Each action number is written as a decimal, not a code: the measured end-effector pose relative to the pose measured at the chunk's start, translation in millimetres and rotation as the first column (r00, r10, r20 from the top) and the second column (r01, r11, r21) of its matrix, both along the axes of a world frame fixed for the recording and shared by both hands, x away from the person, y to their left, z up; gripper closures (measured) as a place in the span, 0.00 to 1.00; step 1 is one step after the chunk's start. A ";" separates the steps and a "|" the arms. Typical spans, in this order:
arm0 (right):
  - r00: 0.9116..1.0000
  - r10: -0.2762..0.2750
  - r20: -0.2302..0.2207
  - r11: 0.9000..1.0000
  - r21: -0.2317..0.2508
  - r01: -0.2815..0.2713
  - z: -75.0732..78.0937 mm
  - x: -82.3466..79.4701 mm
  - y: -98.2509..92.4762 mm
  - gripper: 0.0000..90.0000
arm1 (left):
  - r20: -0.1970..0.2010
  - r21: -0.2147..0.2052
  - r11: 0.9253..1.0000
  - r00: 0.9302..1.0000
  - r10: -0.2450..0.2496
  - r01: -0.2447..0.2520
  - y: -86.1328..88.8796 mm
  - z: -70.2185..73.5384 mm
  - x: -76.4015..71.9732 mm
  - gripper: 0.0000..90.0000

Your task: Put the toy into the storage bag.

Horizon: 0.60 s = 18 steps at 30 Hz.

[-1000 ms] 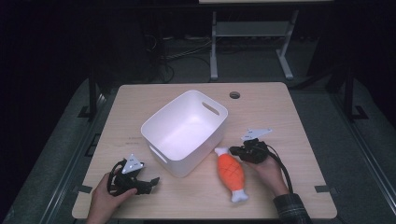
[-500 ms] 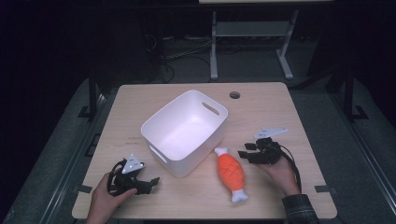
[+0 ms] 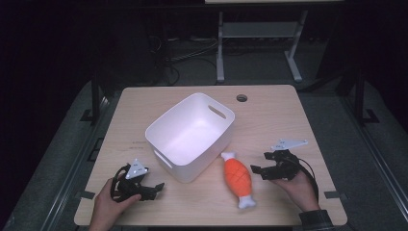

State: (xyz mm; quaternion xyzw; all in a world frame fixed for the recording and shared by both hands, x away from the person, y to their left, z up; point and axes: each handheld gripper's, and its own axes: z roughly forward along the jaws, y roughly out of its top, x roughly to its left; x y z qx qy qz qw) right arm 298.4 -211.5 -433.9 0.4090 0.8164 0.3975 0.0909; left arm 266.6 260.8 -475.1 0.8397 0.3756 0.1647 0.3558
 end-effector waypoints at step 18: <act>0.996 0.087 -0.023 0.996 0.032 -0.086 -3.2 -21.3 30.0 0.14 | 0.000 0.001 1.000 1.000 0.000 0.000 0.0 0.0 0.0 0.14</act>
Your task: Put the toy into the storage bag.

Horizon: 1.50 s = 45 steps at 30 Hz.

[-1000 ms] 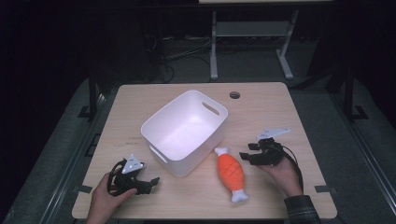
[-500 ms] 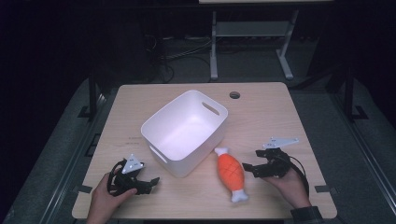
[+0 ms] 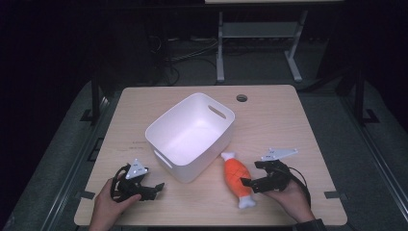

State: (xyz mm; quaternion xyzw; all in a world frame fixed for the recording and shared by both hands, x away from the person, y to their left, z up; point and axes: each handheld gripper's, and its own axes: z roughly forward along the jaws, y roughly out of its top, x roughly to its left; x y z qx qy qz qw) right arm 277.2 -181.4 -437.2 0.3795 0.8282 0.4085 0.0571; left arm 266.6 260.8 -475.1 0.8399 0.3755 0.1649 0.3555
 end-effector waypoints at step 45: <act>0.993 0.118 -0.014 0.993 -0.006 -0.118 -27.8 5.8 38.2 0.35 | 0.000 0.000 1.000 1.000 0.000 0.000 -0.1 -0.1 -0.1 0.14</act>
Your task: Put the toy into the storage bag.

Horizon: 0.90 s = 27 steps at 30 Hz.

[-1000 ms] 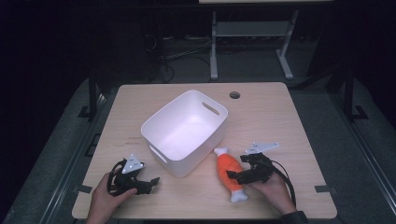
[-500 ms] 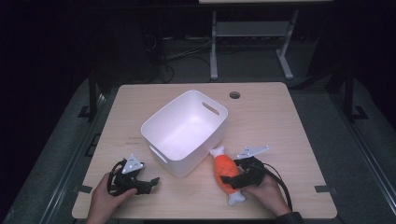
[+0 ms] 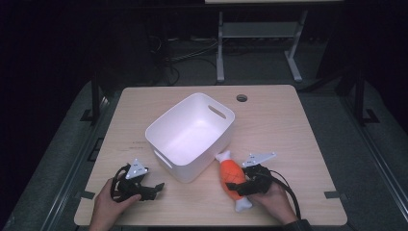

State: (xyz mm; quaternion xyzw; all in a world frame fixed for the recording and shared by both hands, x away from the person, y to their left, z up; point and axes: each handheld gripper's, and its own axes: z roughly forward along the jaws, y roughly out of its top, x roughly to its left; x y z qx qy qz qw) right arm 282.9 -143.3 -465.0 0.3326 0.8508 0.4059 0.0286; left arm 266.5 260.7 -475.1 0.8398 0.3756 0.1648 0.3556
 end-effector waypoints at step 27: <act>0.999 0.005 0.042 1.000 -0.006 -0.005 18.8 -4.3 -35.7 0.47 | 0.000 0.000 1.000 1.000 0.000 0.000 0.1 0.0 0.1 0.14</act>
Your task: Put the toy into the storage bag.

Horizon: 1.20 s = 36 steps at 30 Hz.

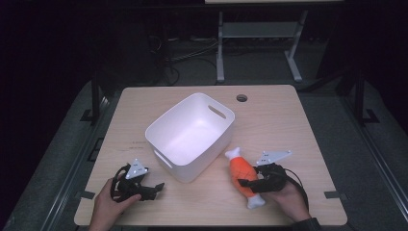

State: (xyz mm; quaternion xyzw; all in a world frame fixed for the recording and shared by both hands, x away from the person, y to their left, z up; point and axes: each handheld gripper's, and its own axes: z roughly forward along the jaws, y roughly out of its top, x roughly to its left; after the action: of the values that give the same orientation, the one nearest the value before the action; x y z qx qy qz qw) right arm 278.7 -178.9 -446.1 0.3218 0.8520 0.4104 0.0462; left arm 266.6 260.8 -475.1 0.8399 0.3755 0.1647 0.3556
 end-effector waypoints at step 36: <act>0.994 0.051 0.094 0.996 0.066 -0.058 33.7 -0.1 -41.2 0.44 | 0.000 0.000 1.000 1.000 0.000 0.000 0.0 0.0 0.0 0.14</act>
State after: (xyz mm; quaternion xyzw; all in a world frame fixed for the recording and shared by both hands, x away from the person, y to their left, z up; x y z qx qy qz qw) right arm 278.6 -220.2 -412.4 0.2805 0.8429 0.4548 0.0631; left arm 266.6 260.8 -475.1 0.8400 0.3754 0.1648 0.3555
